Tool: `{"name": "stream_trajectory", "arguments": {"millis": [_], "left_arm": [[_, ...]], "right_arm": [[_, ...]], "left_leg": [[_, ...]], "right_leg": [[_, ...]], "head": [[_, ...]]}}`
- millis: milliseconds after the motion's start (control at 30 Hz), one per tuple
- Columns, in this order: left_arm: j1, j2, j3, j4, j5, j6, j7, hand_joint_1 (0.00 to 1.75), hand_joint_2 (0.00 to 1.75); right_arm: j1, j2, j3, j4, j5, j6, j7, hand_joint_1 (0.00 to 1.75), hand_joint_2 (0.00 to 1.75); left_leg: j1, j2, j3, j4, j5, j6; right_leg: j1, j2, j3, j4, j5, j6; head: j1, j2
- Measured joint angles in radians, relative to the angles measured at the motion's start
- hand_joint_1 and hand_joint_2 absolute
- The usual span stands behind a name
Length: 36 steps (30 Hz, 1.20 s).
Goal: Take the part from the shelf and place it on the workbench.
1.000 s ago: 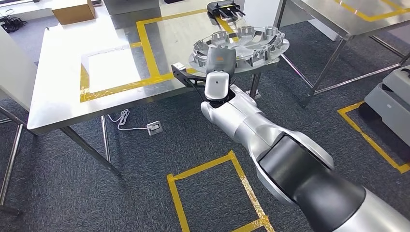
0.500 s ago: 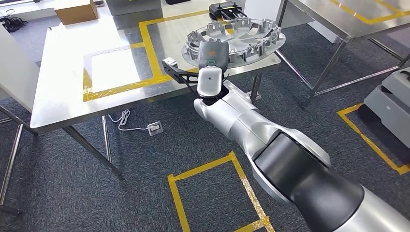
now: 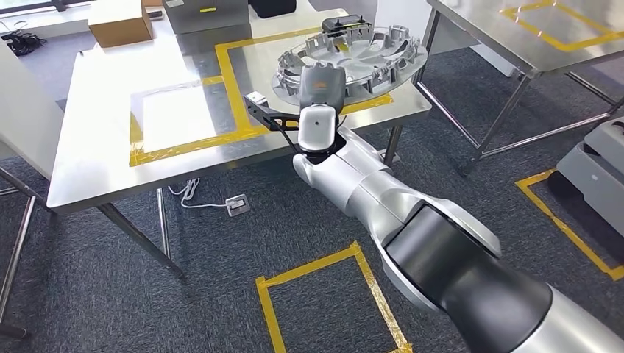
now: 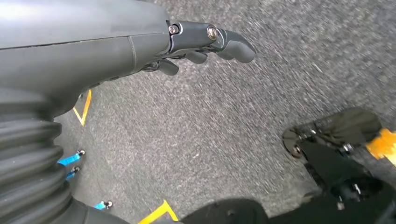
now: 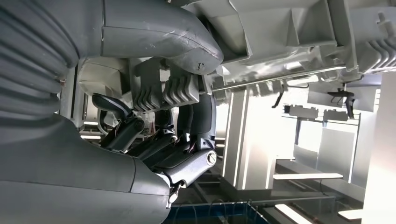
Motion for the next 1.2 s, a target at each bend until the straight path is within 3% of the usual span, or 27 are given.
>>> {"name": "stream_trajectory", "arguments": {"millis": [33,100,167,233,267,333,400,467,500,533,600,633,667,733,800,867,900,933,967,1000,1067,1133,1200], "left_arm": [[0.001,0.001,0.0,0.0,0.0,0.0,0.0,0.0,1.75],[-0.001,0.004,0.0,-0.001,0.0,0.0,0.0,0.0,1.75],[-0.002,0.006,0.0,-0.001,0.0,0.0,0.0,0.0,1.75],[-0.002,0.006,0.0,-0.002,0.0,0.0,-0.002,0.0,1.75],[-0.003,0.005,0.0,-0.002,0.001,0.0,-0.003,0.0,1.75],[-0.005,0.005,0.0,-0.003,0.001,0.0,-0.006,0.0,1.75],[-0.003,0.006,0.0,-0.003,0.001,0.0,-0.006,0.0,1.75],[0.0,0.006,0.0,-0.002,0.0,0.0,-0.004,0.0,1.75],[0.001,0.006,0.0,-0.002,-0.001,0.0,-0.004,0.0,1.75],[0.001,0.006,0.0,-0.002,-0.002,0.0,-0.003,0.0,1.75],[0.002,0.006,0.0,-0.001,-0.005,0.0,-0.002,0.0,1.75],[0.003,0.007,0.0,-0.001,-0.007,0.0,0.0,0.0,1.75],[0.003,0.006,0.0,-0.001,-0.009,0.0,0.002,0.0,1.75],[-0.003,0.005,0.0,-0.001,-0.012,0.0,0.007,0.0,1.75],[-0.013,0.004,0.0,-0.002,-0.012,0.0,0.008,0.0,1.75],[-0.019,0.004,0.0,-0.003,-0.012,0.0,0.008,0.0,1.75],[-0.019,0.004,0.0,-0.003,-0.012,0.0,0.008,0.0,1.75],[-0.017,0.004,0.0,-0.003,-0.012,0.0,0.008,0.0,1.75],[-0.013,0.004,0.0,-0.003,-0.011,0.0,0.007,0.0,1.75],[-0.008,0.003,0.0,-0.002,-0.011,0.0,0.007,0.0,1.75],[-0.004,0.001,0.0,-0.001,-0.011,0.0,0.007,0.0,1.75],[-0.006,-0.001,0.0,-0.001,-0.011,0.0,0.006,0.0,1.75],[-0.007,-0.001,0.0,-0.001,-0.011,0.001,0.005,0.0,1.75]], "right_arm": [[0.002,-0.002,0.0,0.002,-0.001,0.0,0.0,1.75,1.75],[0.007,-0.004,0.0,0.005,0.0,0.0,0.0,1.75,1.75],[0.009,-0.005,0.0,0.007,0.0,0.0,0.0,1.75,1.75],[0.007,-0.004,0.0,0.007,-0.002,0.0,0.0,1.75,1.75],[0.006,-0.003,0.0,0.007,-0.002,0.0,0.0,1.75,1.75],[0.007,-0.001,0.0,0.007,-0.003,0.0,0.0,1.75,1.75],[0.012,-0.003,0.0,0.008,-0.004,-0.001,0.0,1.75,1.75],[0.017,-0.005,-0.001,0.008,-0.007,-0.001,0.0,1.75,1.75],[0.019,-0.006,-0.001,0.008,-0.008,-0.001,0.0,1.75,1.75],[0.022,-0.007,-0.001,0.009,-0.009,-0.001,0.0,1.75,1.75],[0.027,-0.014,-0.002,0.014,-0.009,-0.003,-0.001,1.75,1.75],[0.031,-0.019,-0.004,0.017,-0.009,-0.005,-0.001,1.75,1.75],[0.032,-0.024,-0.006,0.019,-0.009,-0.007,-0.002,1.75,1.75],[0.026,-0.03,-0.011,0.017,-0.011,-0.01,-0.002,1.75,1.75],[0.019,-0.032,-0.014,0.015,-0.012,-0.012,-0.002,1.75,1.75],[0.025,-0.035,-0.015,0.015,-0.01,-0.015,-0.003,1.75,1.75],[0.034,-0.038,-0.015,0.016,-0.008,-0.016,-0.004,1.75,1.75],[0.046,-0.042,-0.015,0.017,-0.006,-0.019,-0.005,1.75,1.75],[0.058,-0.046,-0.016,0.019,-0.004,-0.022,-0.01,1.75,1.75],[0.067,-0.048,-0.016,0.021,-0.003,-0.026,-0.02,1.75,1.75],[0.074,-0.049,-0.02,0.022,-0.003,-0.035,-0.044,1.75,1.75],[0.075,-0.045,-0.023,0.022,-0.002,-0.044,-0.077,1.75,1.75],[0.075,-0.037,-0.025,0.021,0.002,-0.056,-0.138,1.75,1.75]], "left_leg": [[0.003,0.0,0.005,0.011,-0.015,-0.011],[0.006,0.001,0.014,0.028,-0.044,-0.032],[0.008,0.003,0.027,0.035,-0.054,-0.05],[0.01,0.009,0.023,0.067,-0.04,-0.062],[0.01,0.012,-0.001,0.109,-0.024,-0.065],[0.011,0.019,-0.08,0.221,-0.009,-0.07],[0.01,0.021,-0.158,0.28,-0.072,-0.07],[0.009,0.022,-0.198,0.249,-0.147,-0.066],[0.008,0.022,-0.205,0.202,-0.144,-0.061],[0.006,0.023,-0.207,0.139,-0.084,-0.053],[-0.001,0.024,-0.208,0.014,0.118,-0.037],[-0.004,0.023,-0.209,-0.013,0.195,-0.03],[-0.007,0.021,-0.212,-0.016,0.224,-0.026],[-0.005,0.019,-0.213,0.014,0.2,-0.015],[-0.003,0.018,-0.207,0.02,0.177,0.001],[-0.006,0.016,-0.197,0.02,0.161,0.013],[-0.008,0.013,-0.189,0.02,0.153,0.015],[-0.011,0.009,-0.179,0.02,0.145,0.017],[-0.014,0.004,-0.169,0.02,0.138,0.018],[-0.017,-0.001,-0.16,0.02,0.132,0.017],[-0.023,-0.007,-0.152,0.021,0.127,0.015],[-0.026,-0.011,-0.153,0.02,0.129,0.009],[-0.026,-0.013,-0.152,0.016,0.133,-0.001]], "right_leg": [[-0.005,-0.004,0.014,-0.062,0.046,0.006],[-0.006,-0.012,0.034,-0.139,0.089,-0.002],[-0.001,-0.014,0.044,-0.148,0.073,-0.03],[-0.004,-0.01,0.073,-0.154,0.063,-0.05],[-0.006,-0.009,0.093,-0.159,0.057,-0.057],[-0.007,-0.007,0.136,-0.175,0.04,-0.065],[-0.006,-0.004,0.185,-0.198,0.018,-0.067],[-0.006,0.0,0.244,-0.219,-0.011,-0.066],[-0.006,0.002,0.274,-0.226,-0.028,-0.065],[-0.006,0.003,0.297,-0.231,-0.047,-0.061],[-0.001,0.008,0.331,-0.227,-0.088,-0.048],[0.002,0.01,0.34,-0.224,-0.109,-0.04],[0.005,0.013,0.351,-0.223,-0.127,-0.032],[0.002,0.013,0.369,-0.227,-0.157,-0.02],[0.001,0.008,0.339,-0.164,-0.19,-0.014],[0.008,0.004,0.244,-0.019,-0.239,-0.016],[0.012,0.003,0.194,0.046,-0.251,-0.018],[0.015,0.003,0.157,0.082,-0.244,-0.021],[0.018,0.003,0.136,0.078,-0.21,-0.027],[0.022,0.003,0.13,0.037,-0.158,-0.033],[0.03,0.003,0.135,-0.085,-0.051,-0.05],[0.035,0.004,0.143,-0.152,-0.01,-0.062],[0.035,0.005,0.148,-0.162,-0.008,-0.068]], "head": [[0.0,0.0],[-0.001,0.0],[-0.002,0.0],[-0.002,0.0],[-0.005,0.0],[-0.01,0.0],[-0.011,0.0],[-0.011,0.0],[-0.011,0.0],[-0.012,0.0],[-0.018,0.0],[-0.018,0.0],[-0.017,0.0],[-0.009,0.0],[-0.004,0.0],[-0.002,0.0],[-0.002,0.0],[-0.002,0.0],[-0.002,0.0],[-0.002,0.0],[-0.002,0.0],[-0.002,0.0],[-0.001,0.0]]}}
